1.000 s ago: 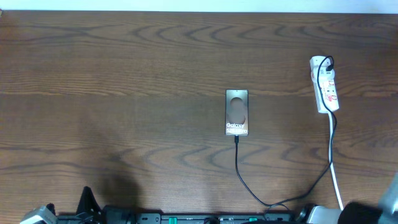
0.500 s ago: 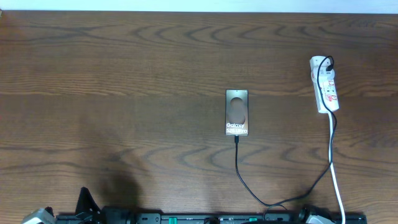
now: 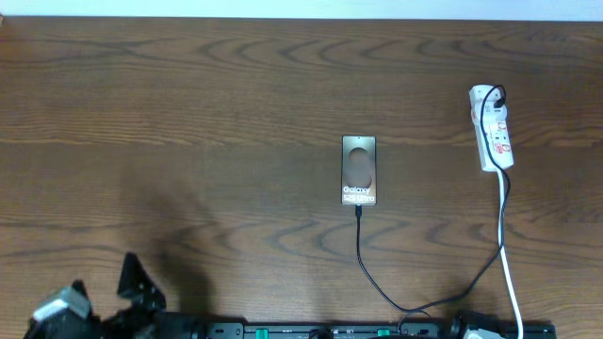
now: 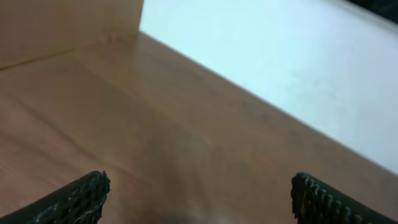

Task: Plug charger to phone and switch on socket

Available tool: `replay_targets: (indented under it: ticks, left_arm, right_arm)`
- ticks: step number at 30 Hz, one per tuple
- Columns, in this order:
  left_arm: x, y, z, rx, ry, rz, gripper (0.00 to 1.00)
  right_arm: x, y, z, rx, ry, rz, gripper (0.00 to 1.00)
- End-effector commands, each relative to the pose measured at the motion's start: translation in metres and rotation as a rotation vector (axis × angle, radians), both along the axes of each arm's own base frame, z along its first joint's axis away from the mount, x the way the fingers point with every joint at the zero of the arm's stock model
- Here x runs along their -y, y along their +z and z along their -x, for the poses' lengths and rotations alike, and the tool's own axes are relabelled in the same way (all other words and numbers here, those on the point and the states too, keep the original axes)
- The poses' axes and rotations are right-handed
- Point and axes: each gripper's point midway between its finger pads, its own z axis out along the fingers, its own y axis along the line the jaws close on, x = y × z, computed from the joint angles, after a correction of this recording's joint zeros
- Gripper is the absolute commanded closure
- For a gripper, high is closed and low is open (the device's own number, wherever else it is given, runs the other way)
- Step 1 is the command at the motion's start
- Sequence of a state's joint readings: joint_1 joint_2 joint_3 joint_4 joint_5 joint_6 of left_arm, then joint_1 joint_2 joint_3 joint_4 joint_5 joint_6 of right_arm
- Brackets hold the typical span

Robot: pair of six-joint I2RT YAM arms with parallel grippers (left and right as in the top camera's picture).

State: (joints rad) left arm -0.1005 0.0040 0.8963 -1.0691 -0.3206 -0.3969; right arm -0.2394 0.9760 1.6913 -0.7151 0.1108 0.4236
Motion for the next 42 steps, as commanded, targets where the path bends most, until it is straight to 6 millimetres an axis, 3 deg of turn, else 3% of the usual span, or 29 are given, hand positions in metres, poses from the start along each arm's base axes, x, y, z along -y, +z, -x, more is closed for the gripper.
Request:
replay_targets:
  ticks: [1, 8, 12, 19, 32, 42]
  left_arm:
    - [0.002, -0.021, -0.029, -0.014, 0.012, 0.005, 0.05]
    - [0.006, -0.027, -0.070, 0.082, 0.007, 0.016, 0.05]
    - [0.018, -0.053, -0.093, 0.071, -0.052, 0.028, 0.05]
    - [0.035, -0.077, -0.125, 0.136, -0.134, 0.049, 0.05]
    - [0.039, -0.125, -0.145, 0.134, -0.147, 0.052, 0.05]
    - [0.040, -0.137, -0.149, 0.138, -0.148, 0.052, 0.05]
  right_arm:
    - [-0.002, -0.005, -0.003, -0.018, 0.013, 0.013, 0.99]
    - [-0.010, -0.006, -0.003, -0.016, 0.044, 0.013, 0.97]
    - [-0.010, -0.007, -0.004, -0.017, 0.044, 0.013, 0.95]
    - [-0.011, -0.007, -0.003, -0.017, 0.044, 0.013, 0.94]
    - [-0.016, 0.000, 0.022, 0.042, 0.044, 0.027, 0.92]
    - [-0.017, 0.004, 0.030, 0.064, 0.045, 0.020, 0.90]
